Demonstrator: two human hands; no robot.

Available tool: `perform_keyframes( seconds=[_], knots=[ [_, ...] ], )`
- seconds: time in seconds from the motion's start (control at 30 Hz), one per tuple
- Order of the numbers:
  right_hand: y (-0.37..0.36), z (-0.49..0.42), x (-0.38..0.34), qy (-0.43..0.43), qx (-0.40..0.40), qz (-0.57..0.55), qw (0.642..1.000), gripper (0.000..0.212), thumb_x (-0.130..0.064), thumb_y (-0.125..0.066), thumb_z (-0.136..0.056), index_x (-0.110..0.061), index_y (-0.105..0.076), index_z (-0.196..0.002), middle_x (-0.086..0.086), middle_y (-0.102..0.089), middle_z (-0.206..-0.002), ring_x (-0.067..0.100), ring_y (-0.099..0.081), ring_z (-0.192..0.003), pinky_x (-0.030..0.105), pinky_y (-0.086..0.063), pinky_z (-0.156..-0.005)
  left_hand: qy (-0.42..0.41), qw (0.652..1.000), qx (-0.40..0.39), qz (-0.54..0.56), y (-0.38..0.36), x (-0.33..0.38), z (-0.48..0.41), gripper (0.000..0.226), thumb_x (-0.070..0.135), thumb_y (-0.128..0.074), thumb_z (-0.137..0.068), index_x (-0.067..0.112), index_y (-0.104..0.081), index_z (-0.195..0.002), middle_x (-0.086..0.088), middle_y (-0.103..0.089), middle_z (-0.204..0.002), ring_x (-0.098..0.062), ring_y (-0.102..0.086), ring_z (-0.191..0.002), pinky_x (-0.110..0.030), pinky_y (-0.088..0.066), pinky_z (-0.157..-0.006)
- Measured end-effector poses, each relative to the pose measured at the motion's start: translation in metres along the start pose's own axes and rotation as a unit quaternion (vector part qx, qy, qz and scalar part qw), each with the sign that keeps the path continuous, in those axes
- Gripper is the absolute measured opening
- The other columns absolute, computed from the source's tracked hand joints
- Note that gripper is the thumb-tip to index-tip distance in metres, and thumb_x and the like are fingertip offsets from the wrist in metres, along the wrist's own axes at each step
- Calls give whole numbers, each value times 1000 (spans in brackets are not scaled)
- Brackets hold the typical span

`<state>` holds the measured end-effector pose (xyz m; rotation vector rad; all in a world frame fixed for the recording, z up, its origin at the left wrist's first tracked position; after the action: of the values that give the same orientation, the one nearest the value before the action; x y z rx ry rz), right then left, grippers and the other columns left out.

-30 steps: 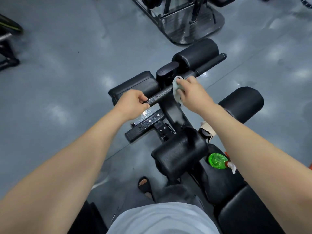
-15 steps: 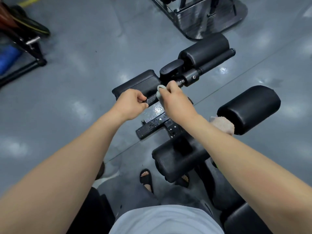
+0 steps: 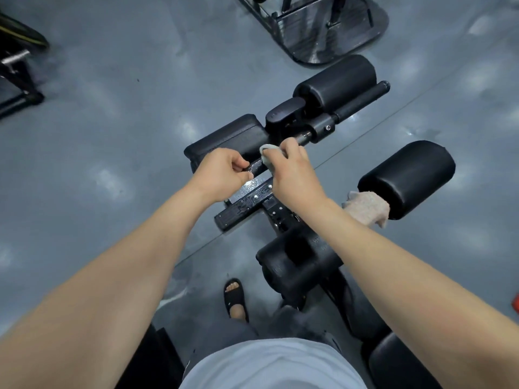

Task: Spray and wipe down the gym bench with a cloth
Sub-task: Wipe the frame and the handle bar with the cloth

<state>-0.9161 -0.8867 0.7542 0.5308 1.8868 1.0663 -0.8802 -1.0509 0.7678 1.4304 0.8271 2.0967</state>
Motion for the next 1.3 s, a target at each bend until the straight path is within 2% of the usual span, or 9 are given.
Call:
perform_keyframes(
  seconds=[0.13, 0.23, 0.5, 0.7, 0.77, 0.87, 1.03, 1.2, 1.3],
  knots=[
    [18, -15, 17, 0, 9, 77, 997, 23, -26, -49, -101, -20, -64, -116, 9, -45, -111, 28, -41, -94, 40, -48, -63, -36, 999, 4, -30, -1, 2, -4, 18, 24, -80, -85, 15, -73, -100, 8, -65, -85, -15, -64, -85, -26, -50, -81],
    [28, -34, 32, -54, -46, 146, 987, 30, -10, -52, -90, -21, -67, -114, 5, -49, -116, 30, -39, -102, 40, -45, -79, -42, 999, 0, -29, -2, -2, -6, 19, 23, -80, -86, 15, -73, -101, 8, -64, -85, -14, -63, -86, -25, -49, -83],
    [36, -78, 31, -67, -182, 202, 960, 36, -5, -50, -79, -19, -57, -112, 1, -63, -88, 28, -35, -102, 42, -29, -83, -60, 998, 8, -9, -6, -7, -6, 14, 23, -81, -84, 23, -68, -90, 1, -63, -96, -18, -65, -88, -32, -53, -87],
    [24, -76, 7, -40, -258, 192, 946, 35, -9, -45, -90, -13, -63, -119, 4, -36, -82, 24, -22, -94, 40, -28, -87, -54, 998, 12, 0, -6, -8, -4, 18, 24, -82, -83, 27, -65, -89, 2, -62, -98, -17, -65, -90, -33, -54, -90],
    [16, -71, 3, -40, -266, 162, 949, 35, -15, -45, -94, -19, -62, -124, 5, -38, -94, 26, -25, -94, 42, -35, -96, -50, 999, 19, 2, -7, -8, -4, 18, 24, -82, -84, 27, -65, -89, 5, -59, -95, -15, -64, -88, -32, -53, -89],
    [9, -61, 3, -29, -241, 88, 966, 31, -25, -53, -98, -29, -62, -127, 6, -42, -111, 29, -38, -98, 43, -41, -97, -46, 999, 26, -4, -7, -8, -3, 14, 24, -81, -85, 21, -70, -94, 8, -56, -92, -15, -63, -88, -29, -51, -87],
    [13, -38, 16, 68, -120, 18, 990, 15, -21, -57, -99, -20, -66, -110, -1, -65, -106, 27, -51, -96, 39, -42, -89, -44, 999, 27, -17, -7, -6, -4, 17, 24, -80, -85, 16, -73, -98, 3, -63, -98, -17, -65, -91, -30, -52, -87],
    [32, -28, 45, -47, 42, 29, 998, 7, -9, -59, -96, -3, -59, -99, 17, -52, -105, 34, -51, -88, 39, -48, -76, -34, 999, 13, -30, -3, -3, -4, 22, 25, -80, -86, 14, -74, -104, -1, -70, -101, -16, -66, -94, -27, -51, -85],
    [25, -14, 35, -80, 60, -39, 994, 14, -3, -55, -94, 0, -59, -106, 19, -48, -108, 32, -53, -83, 34, -48, -75, -17, 1000, 12, -21, -1, -3, -1, 22, 25, -79, -87, 14, -74, -106, 1, -71, -99, -14, -66, -91, -23, -48, -80]
  ],
)
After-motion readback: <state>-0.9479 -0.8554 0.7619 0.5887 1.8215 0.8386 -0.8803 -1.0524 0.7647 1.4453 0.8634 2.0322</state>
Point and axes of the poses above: each hand's wrist, its own z-axis away from the middle knuckle, its own y-axis out of the back of the hand, x = y × z, the point moved 5 cm from there along -z, towards the middle knuckle
